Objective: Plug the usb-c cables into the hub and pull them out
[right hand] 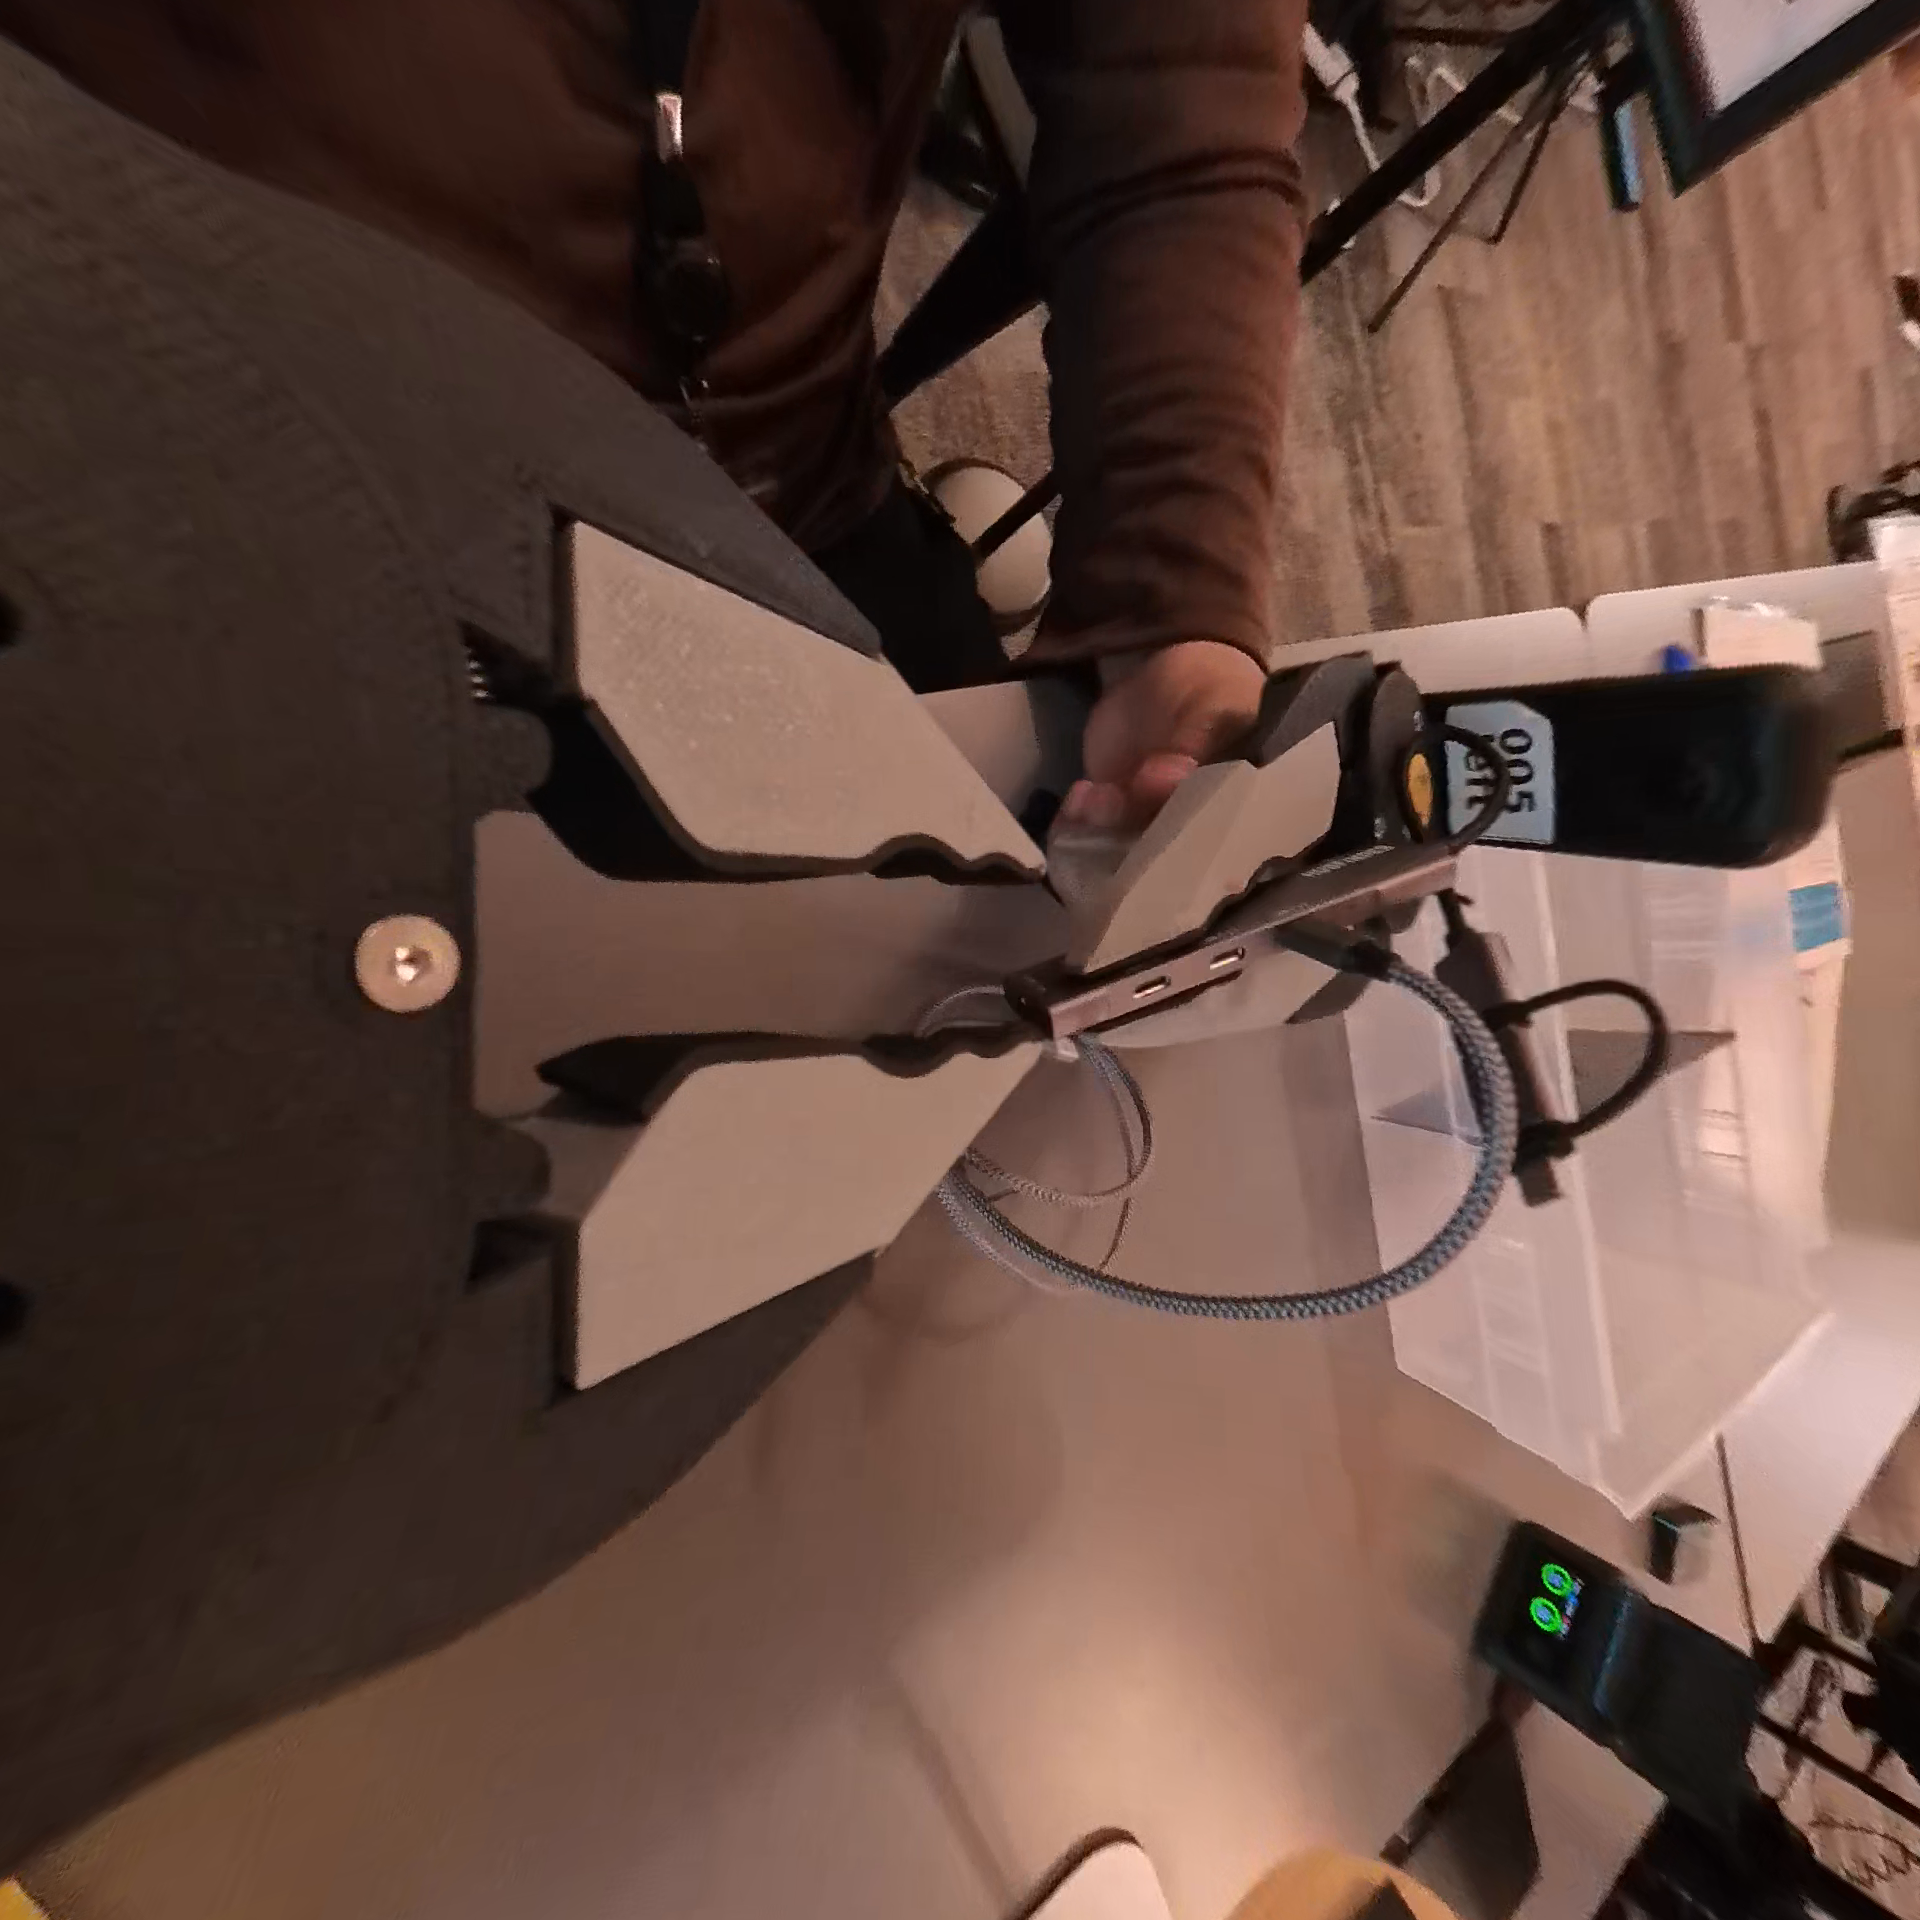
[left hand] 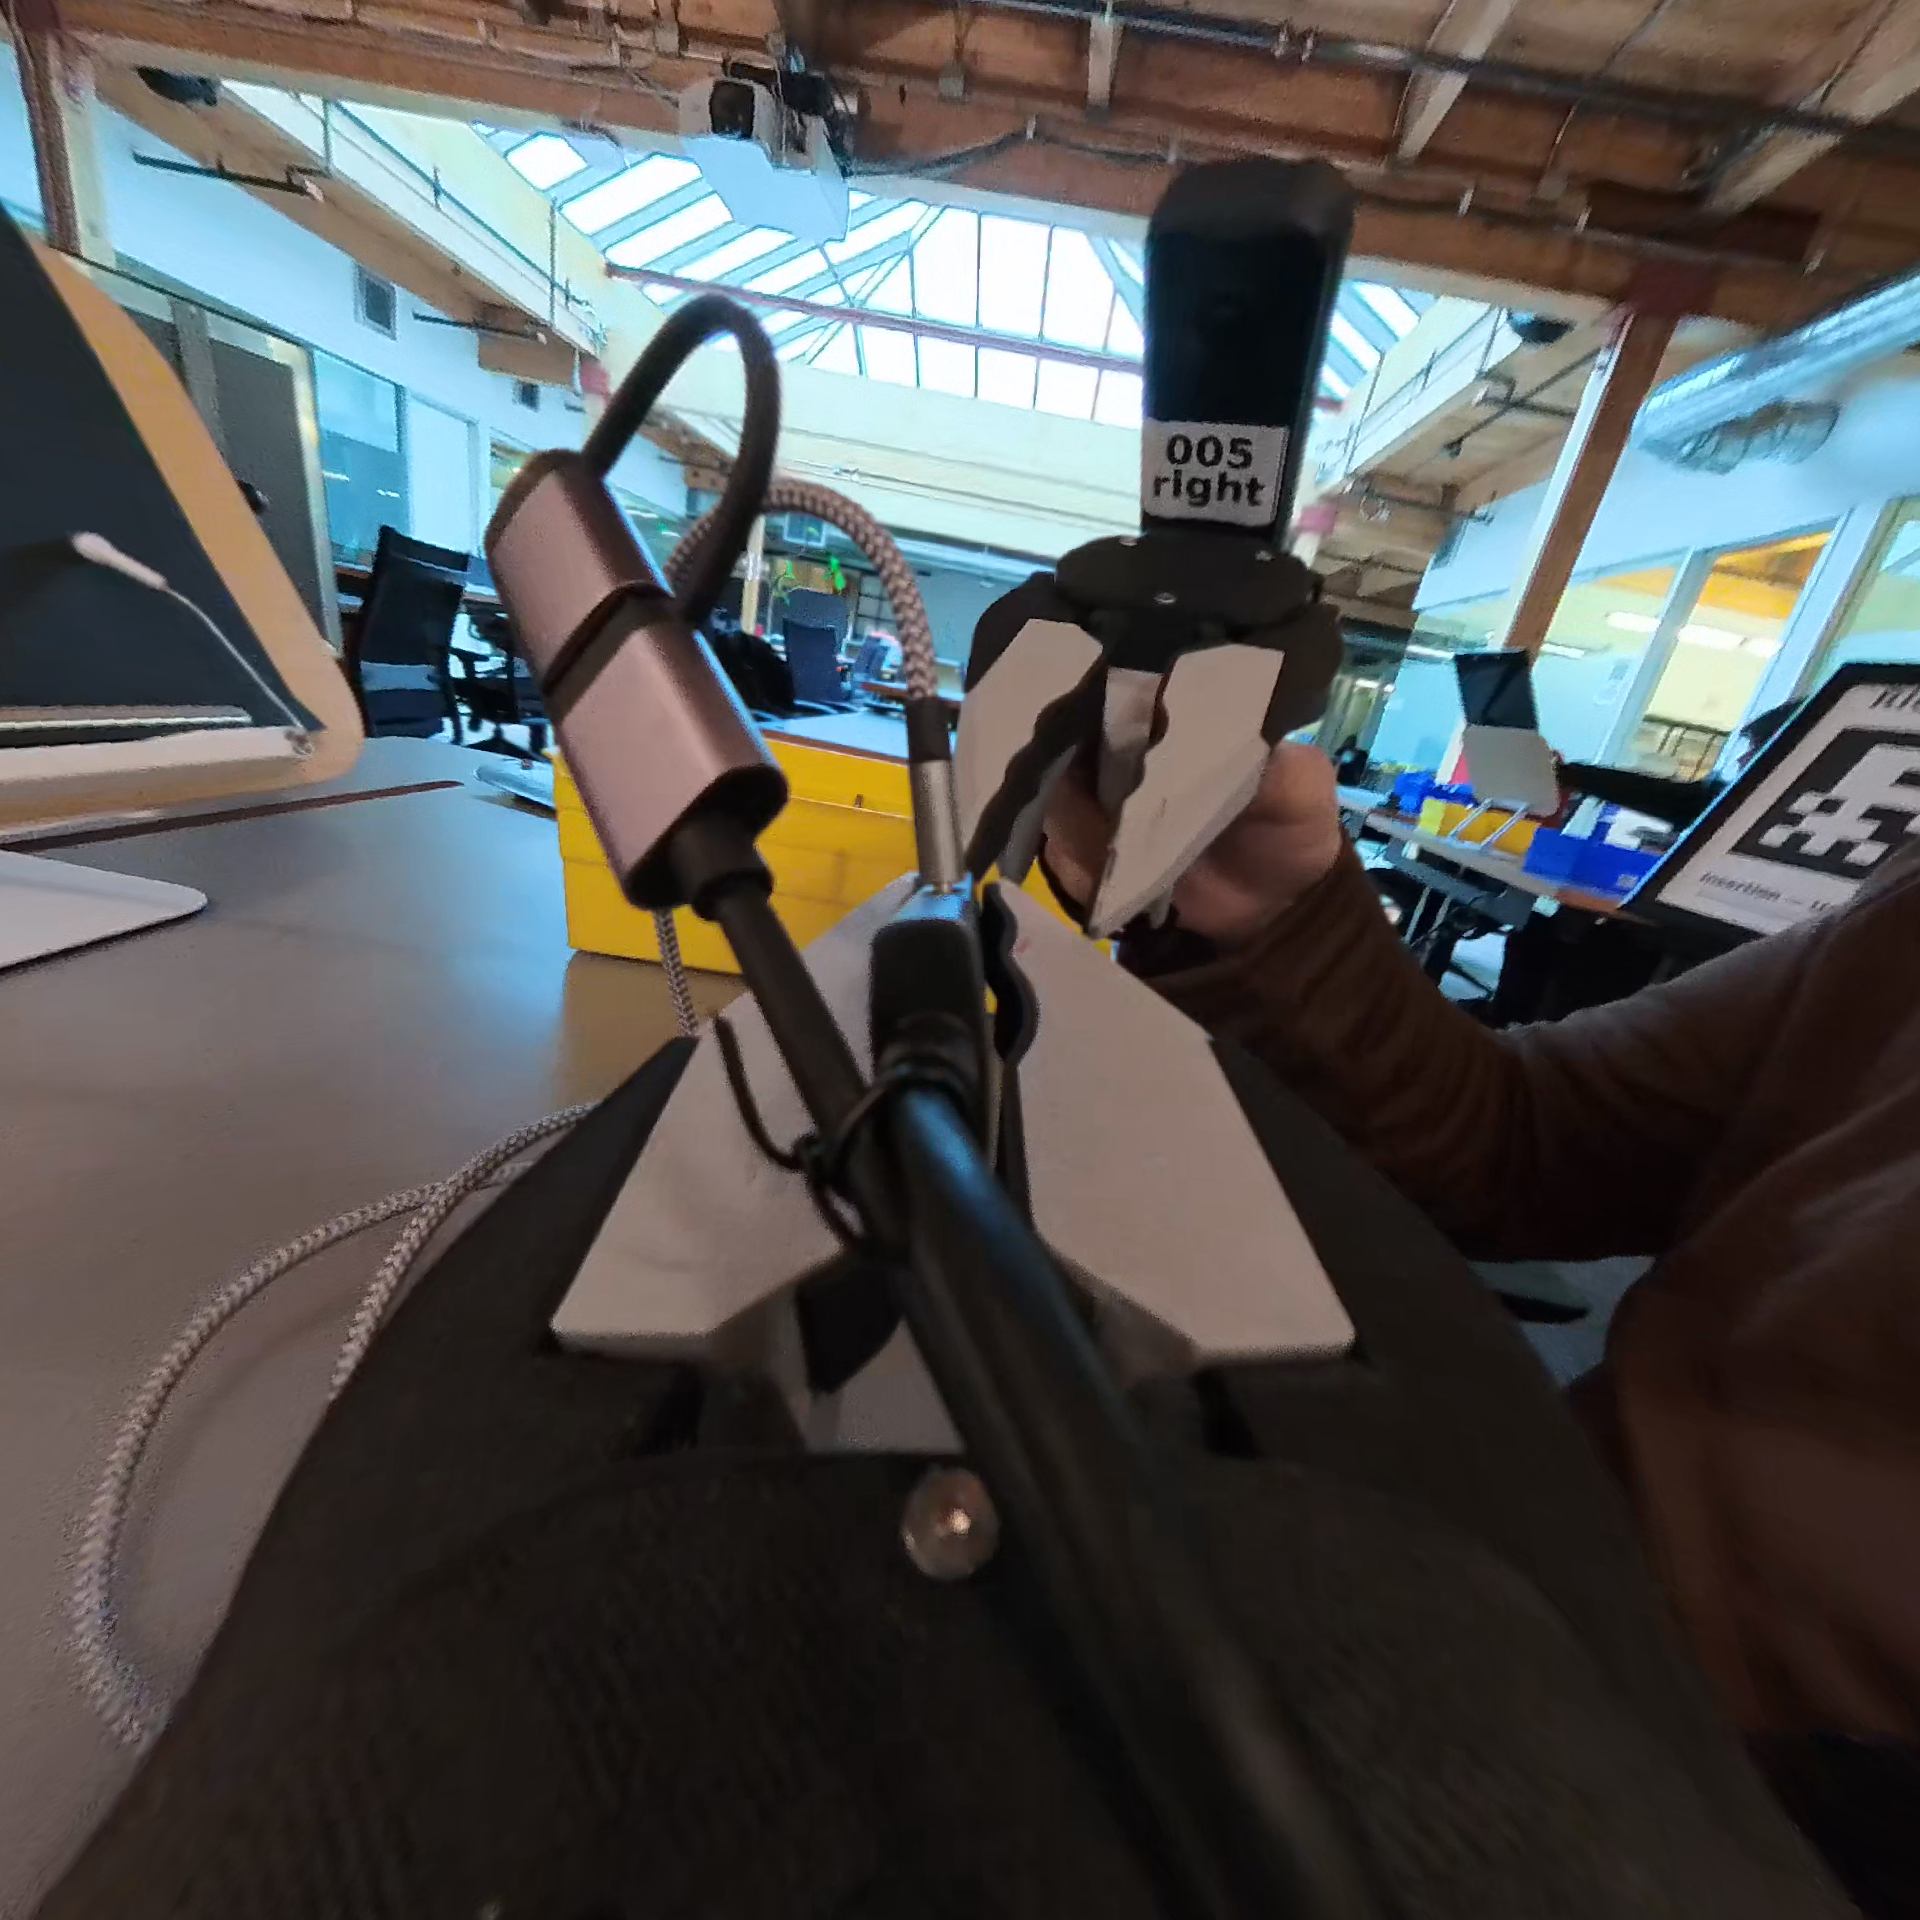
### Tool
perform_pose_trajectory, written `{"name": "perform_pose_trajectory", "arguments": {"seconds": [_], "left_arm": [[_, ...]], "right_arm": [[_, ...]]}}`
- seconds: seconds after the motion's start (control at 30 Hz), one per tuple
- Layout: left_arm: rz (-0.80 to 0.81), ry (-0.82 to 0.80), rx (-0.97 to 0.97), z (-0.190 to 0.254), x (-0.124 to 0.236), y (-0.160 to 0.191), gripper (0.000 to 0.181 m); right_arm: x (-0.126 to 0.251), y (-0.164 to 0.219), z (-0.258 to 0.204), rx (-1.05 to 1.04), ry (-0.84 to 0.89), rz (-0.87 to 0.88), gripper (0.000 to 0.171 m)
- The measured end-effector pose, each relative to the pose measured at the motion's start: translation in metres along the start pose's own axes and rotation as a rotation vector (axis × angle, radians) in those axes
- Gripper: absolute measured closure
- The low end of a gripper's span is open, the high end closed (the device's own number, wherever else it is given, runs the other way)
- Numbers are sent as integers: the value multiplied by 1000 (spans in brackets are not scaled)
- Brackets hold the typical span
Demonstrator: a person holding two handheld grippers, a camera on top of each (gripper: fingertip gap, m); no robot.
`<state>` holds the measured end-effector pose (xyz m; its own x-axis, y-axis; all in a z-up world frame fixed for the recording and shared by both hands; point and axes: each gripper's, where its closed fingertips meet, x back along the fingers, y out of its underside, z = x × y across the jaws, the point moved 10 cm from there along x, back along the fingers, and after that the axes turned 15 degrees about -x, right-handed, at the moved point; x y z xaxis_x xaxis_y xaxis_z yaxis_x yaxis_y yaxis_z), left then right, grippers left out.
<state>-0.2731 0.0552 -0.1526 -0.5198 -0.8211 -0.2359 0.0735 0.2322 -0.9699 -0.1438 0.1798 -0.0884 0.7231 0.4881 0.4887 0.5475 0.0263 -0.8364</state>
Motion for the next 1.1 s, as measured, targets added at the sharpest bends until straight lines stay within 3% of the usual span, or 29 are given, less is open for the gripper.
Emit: {"name": "perform_pose_trajectory", "arguments": {"seconds": [0.17,0.27,0.4,0.53,0.93,1.1], "left_arm": [[-15,72,15,6,-5,2,174],[-37,97,-32,12,-9,2,174],[49,71,-36,11,-3,-5,174],[66,67,32,7,-2,-4,174],[53,16,-14,1,7,-7,168],[-23,9,-62,5,1,-3,173]], "right_arm": [[4,-2,3,-40,-78,64,142],[-6,4,2,-39,-128,-18,140],[-8,7,0,38,-84,-42,165],[-8,7,0,74,-38,-39,165],[17,10,16,-15,-103,-36,166],[13,16,23,14,-8,-115,165]]}}
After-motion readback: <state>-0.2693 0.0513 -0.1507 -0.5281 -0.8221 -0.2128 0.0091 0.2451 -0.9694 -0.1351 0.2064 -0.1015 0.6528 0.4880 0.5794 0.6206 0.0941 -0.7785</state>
